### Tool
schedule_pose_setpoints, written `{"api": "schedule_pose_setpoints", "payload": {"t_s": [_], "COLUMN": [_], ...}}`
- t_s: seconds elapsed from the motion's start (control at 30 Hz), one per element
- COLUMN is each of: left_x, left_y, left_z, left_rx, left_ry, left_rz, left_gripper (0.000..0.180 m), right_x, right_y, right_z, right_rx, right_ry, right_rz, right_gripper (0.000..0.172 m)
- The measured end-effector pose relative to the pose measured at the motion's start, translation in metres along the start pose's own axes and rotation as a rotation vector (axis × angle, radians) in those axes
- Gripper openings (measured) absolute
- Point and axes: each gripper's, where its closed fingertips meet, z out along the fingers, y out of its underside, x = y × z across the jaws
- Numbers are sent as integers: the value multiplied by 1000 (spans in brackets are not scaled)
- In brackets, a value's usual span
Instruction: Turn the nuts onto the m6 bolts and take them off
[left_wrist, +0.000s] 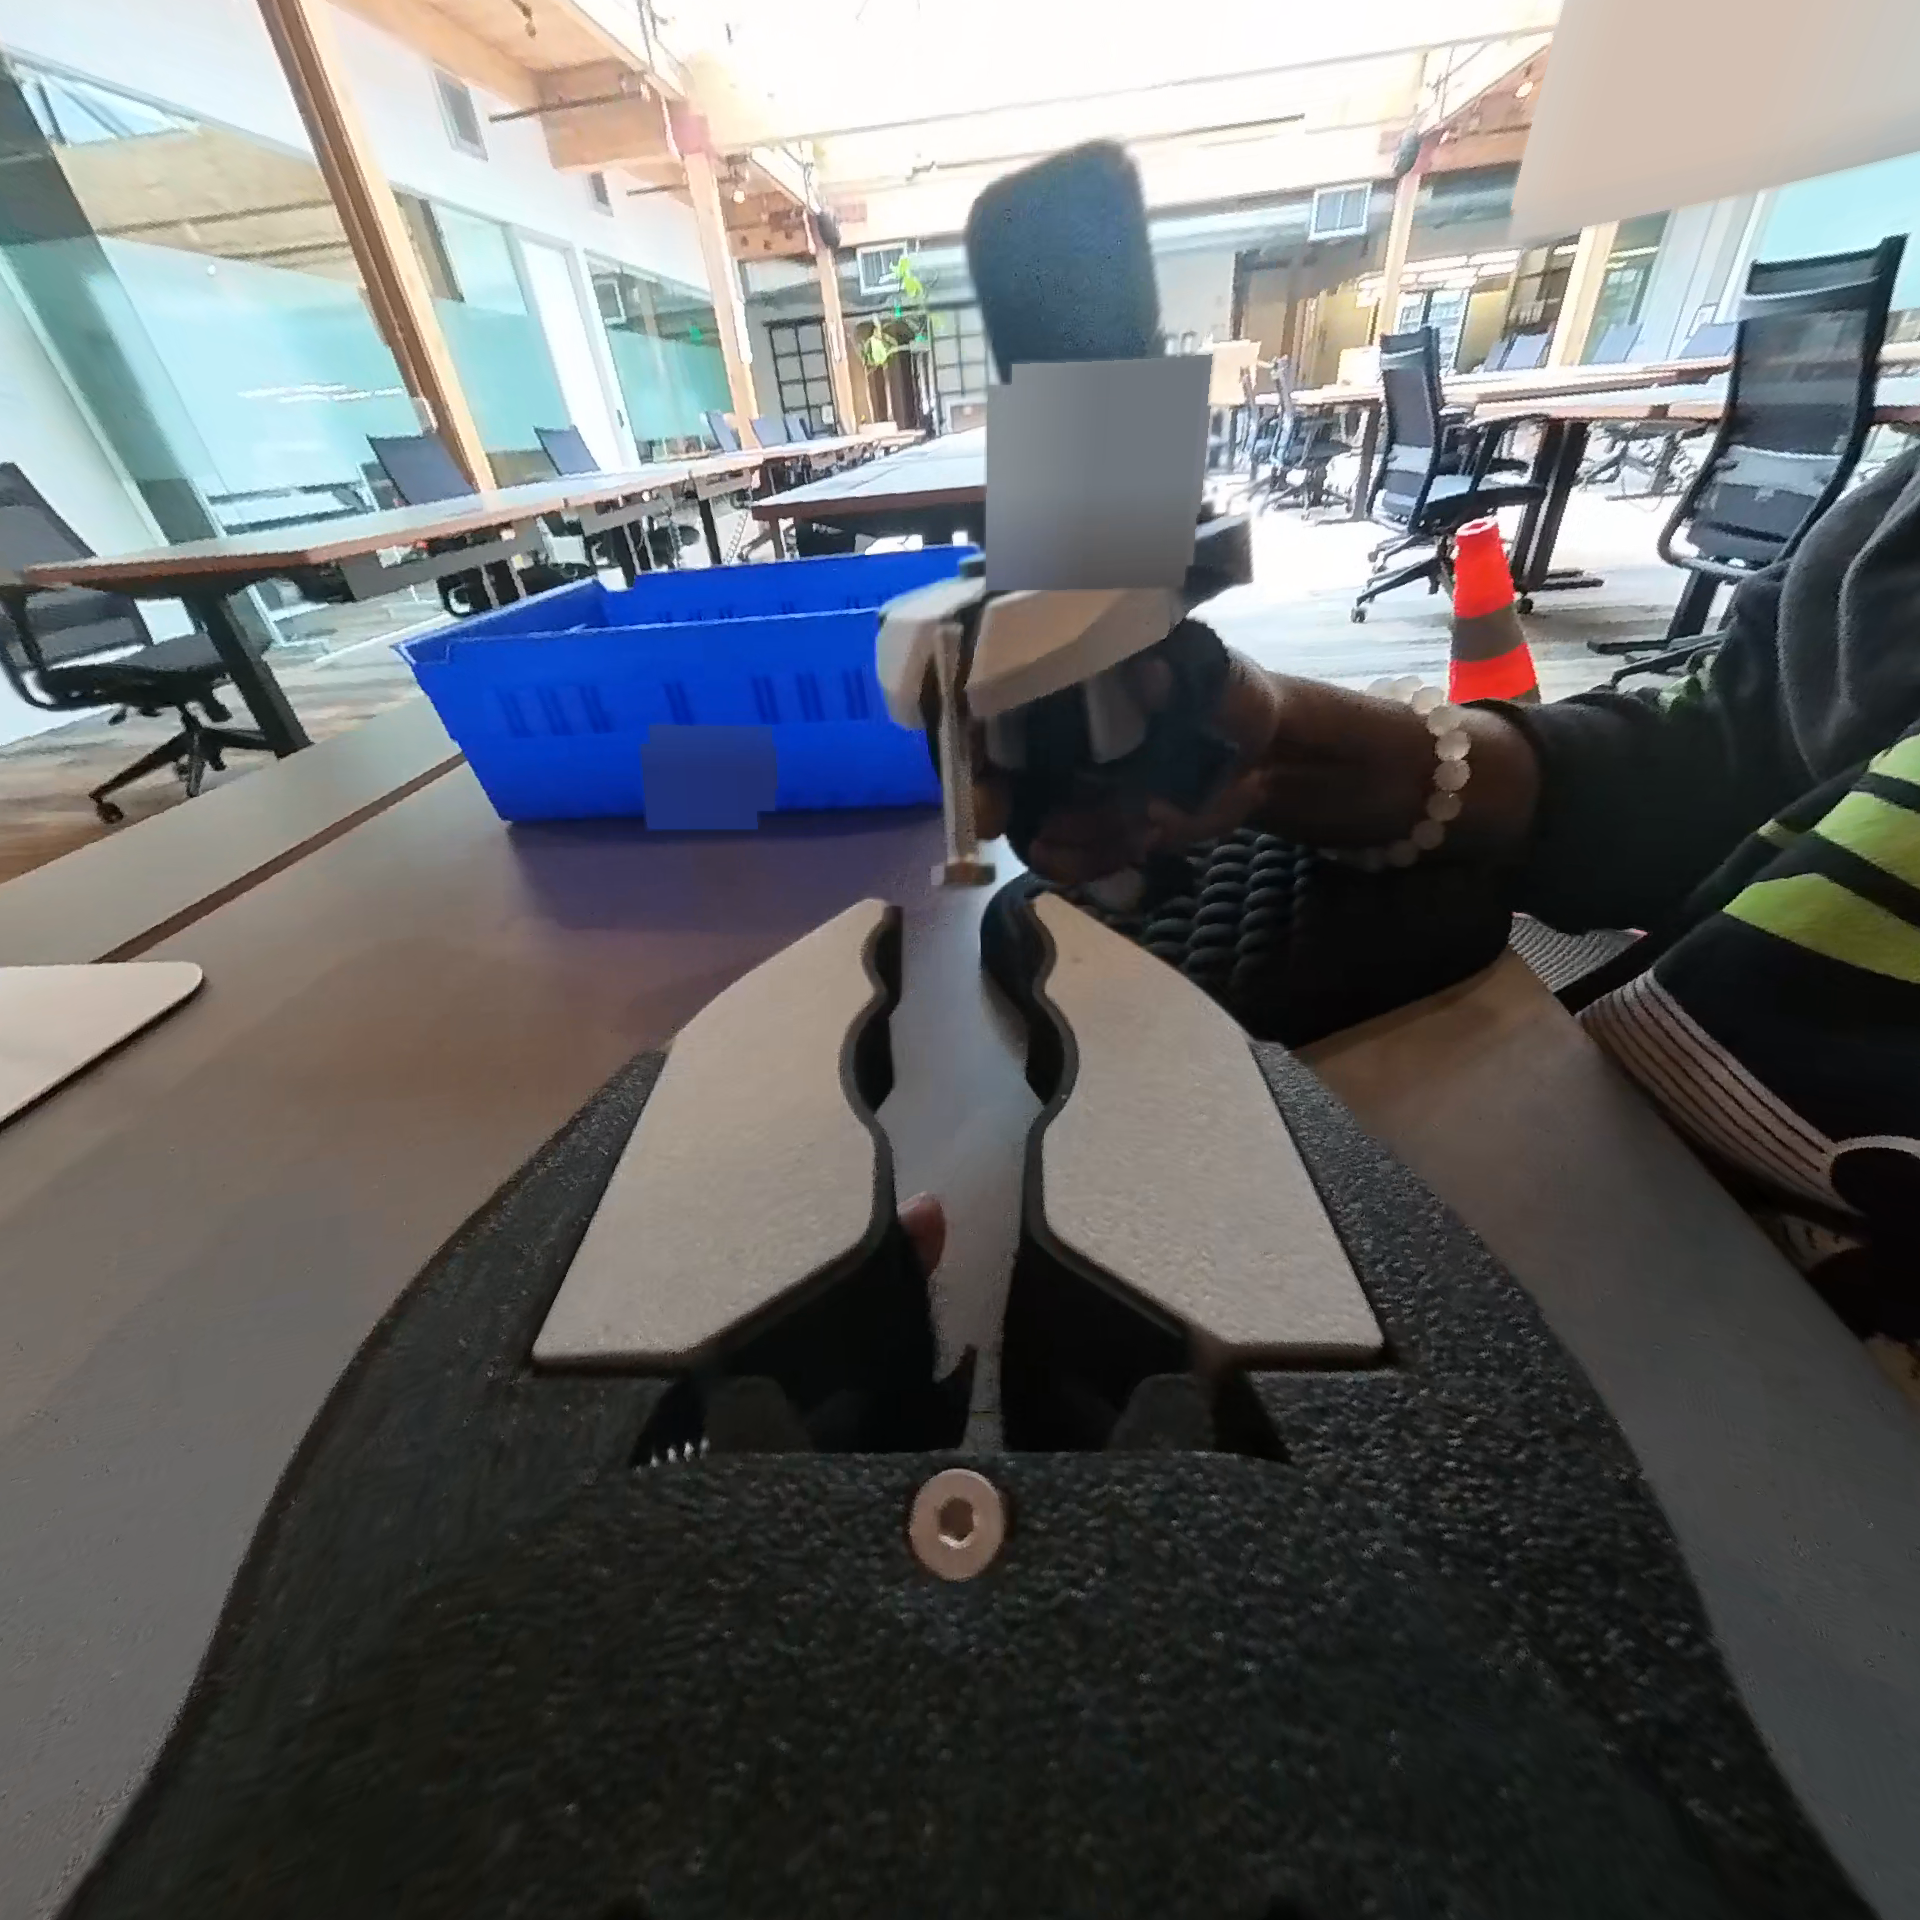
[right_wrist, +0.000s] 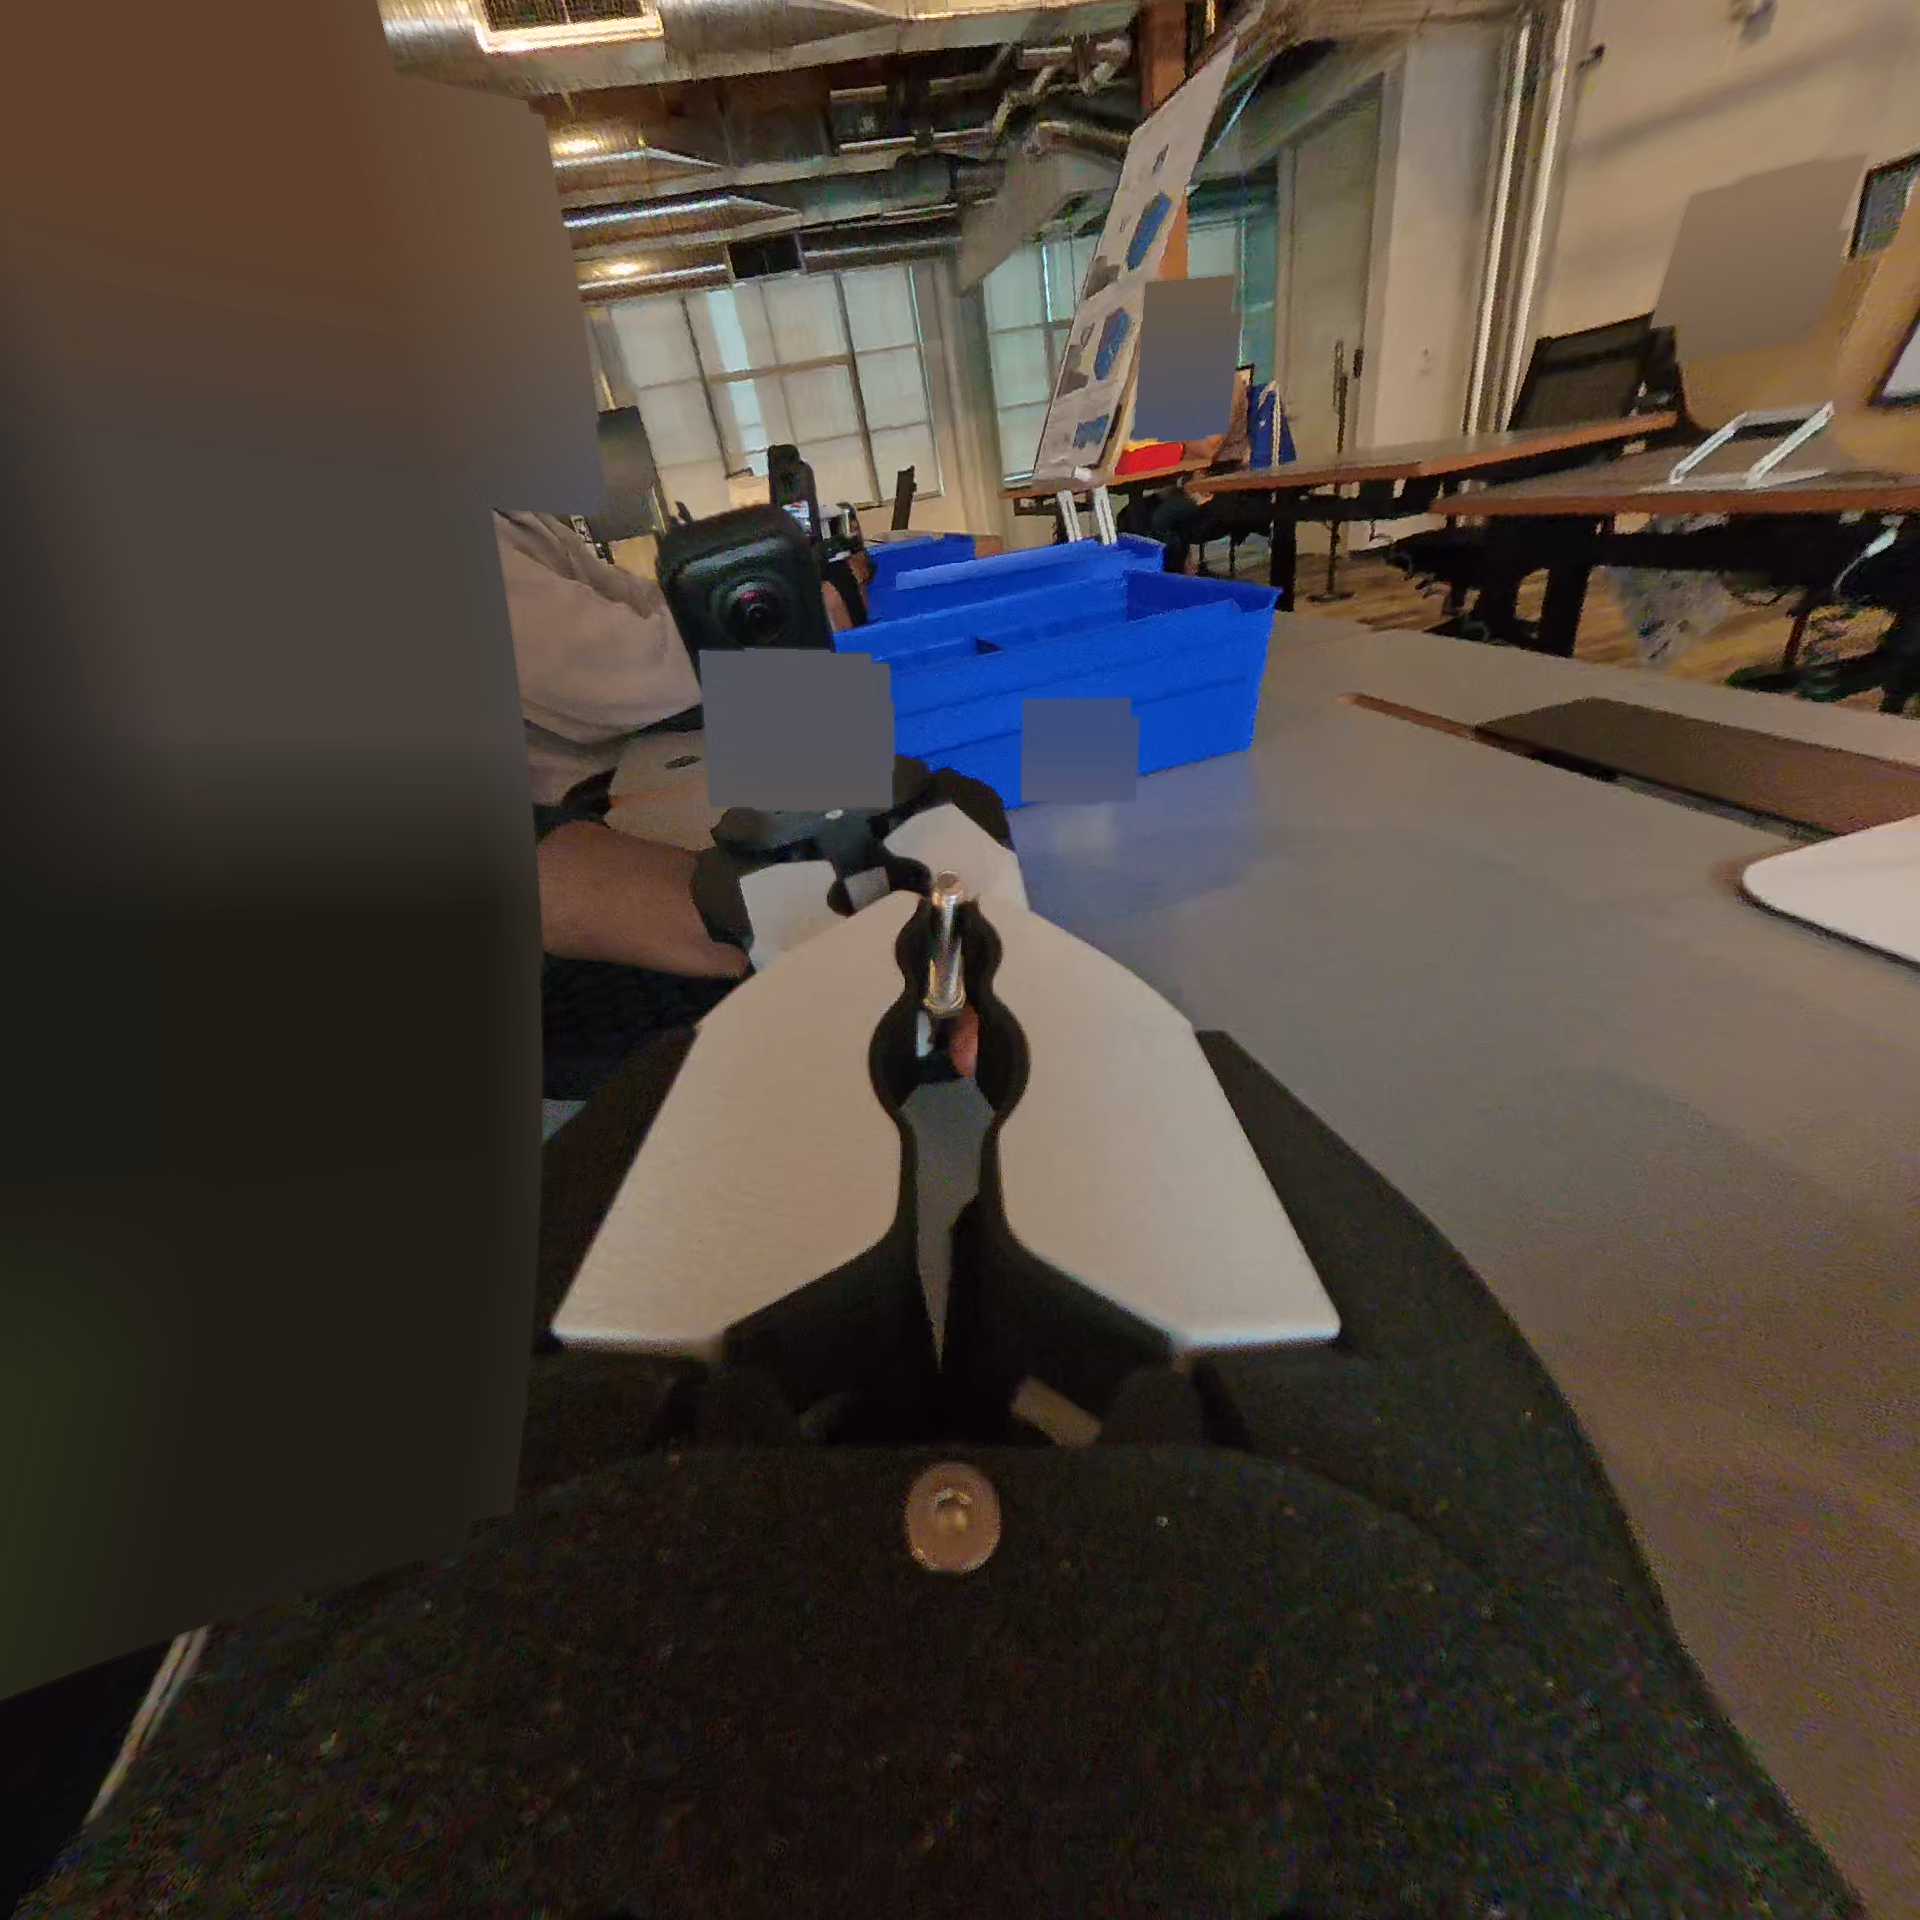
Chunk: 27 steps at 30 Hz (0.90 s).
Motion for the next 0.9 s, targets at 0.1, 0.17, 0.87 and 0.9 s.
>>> {"api": "schedule_pose_setpoints", "payload": {"t_s": [0.1,0.17,0.87,0.9], "left_x": [-1,0,11,11], "left_y": [3,7,33,33], "left_z": [1,4,11,11], "left_rx": [-25,-56,-245,-248], "left_ry": [-23,-35,-8,-10], "left_rz": [24,49,189,192], "left_gripper": [25,25,9,7], "right_x": [-7,-10,-23,-23], "right_y": [-1,2,25,25], "right_z": [2,6,17,17], "right_rx": [0,-26,-200,-202], "right_ry": [-13,-6,22,20], "right_rz": [-60,-114,-339,-338], "right_gripper": [5,5,4,5]}}
